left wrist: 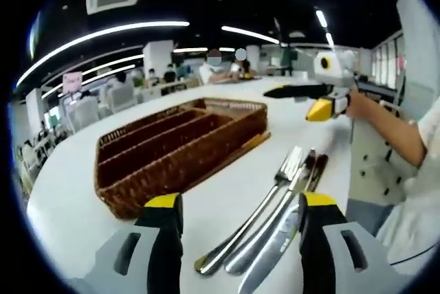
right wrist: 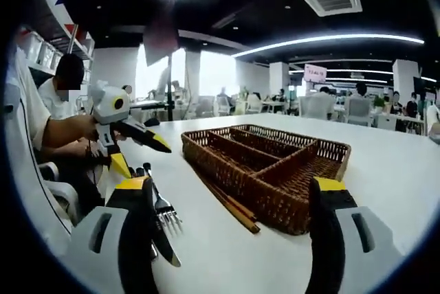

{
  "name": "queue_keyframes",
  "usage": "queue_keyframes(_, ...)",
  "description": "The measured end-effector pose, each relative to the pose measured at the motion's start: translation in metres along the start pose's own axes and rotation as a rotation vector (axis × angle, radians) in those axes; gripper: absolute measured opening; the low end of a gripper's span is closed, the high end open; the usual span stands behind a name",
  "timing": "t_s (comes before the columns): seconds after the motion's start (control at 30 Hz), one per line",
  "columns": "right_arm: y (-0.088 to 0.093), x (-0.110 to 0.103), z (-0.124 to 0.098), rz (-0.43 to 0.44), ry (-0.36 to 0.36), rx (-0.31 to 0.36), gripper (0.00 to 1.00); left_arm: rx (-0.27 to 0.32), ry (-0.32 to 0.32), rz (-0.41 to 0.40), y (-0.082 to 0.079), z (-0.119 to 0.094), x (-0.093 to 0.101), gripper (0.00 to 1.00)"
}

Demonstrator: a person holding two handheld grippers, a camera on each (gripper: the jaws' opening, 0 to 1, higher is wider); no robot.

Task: Arrange the knives, forks, and spoons in their matching storage slots by inserting each utensil handle-first until every utensil is classified and aligned in the correct compartment

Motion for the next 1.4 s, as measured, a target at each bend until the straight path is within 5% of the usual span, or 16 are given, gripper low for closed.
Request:
queue_keyframes(0.2,0.001,-0.009,-0.009,0.024,0.001,0.029,0.98,-0.093,0.085,0.039,-0.006,0.015,-0.006,0.46)
queue_keyframes(0.3,0.003,-0.008,-0.011,0.022,0.004,0.029,0.98,-0.108,0.121,0.082,-0.008,0.020,-0.003,0.26)
queue_keyframes(0.83,0.010,-0.009,-0.022,0.053,0.002,0.043,0.97,-0.280,0.220,0.125,-0.007,0.044,0.001,0.23)
queue_keyframes(1.07,0.010,-0.005,-0.028,0.062,0.013,0.050,0.97,-0.295,0.264,0.183,-0.010,0.050,0.000,0.20)
queue_keyframes(1.2,0.011,-0.006,-0.029,0.064,0.014,0.047,0.96,-0.300,0.330,0.268,-0.012,0.054,0.000,0.04)
queue_keyframes(1.4,0.013,-0.003,-0.029,0.068,0.014,0.046,0.96,-0.299,0.333,0.327,-0.017,0.061,-0.008,0.03)
Point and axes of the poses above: the point that each gripper's makers call its tool centre point, and the gripper's own axes: z roughly forward along the fingers, x roughly to its right, y roughly out of its underside, the point moved 8 cm from there along -z, roughly backward along the fingers, and after that the axes turned 2 degrees about -x, right-handed, at the moved point
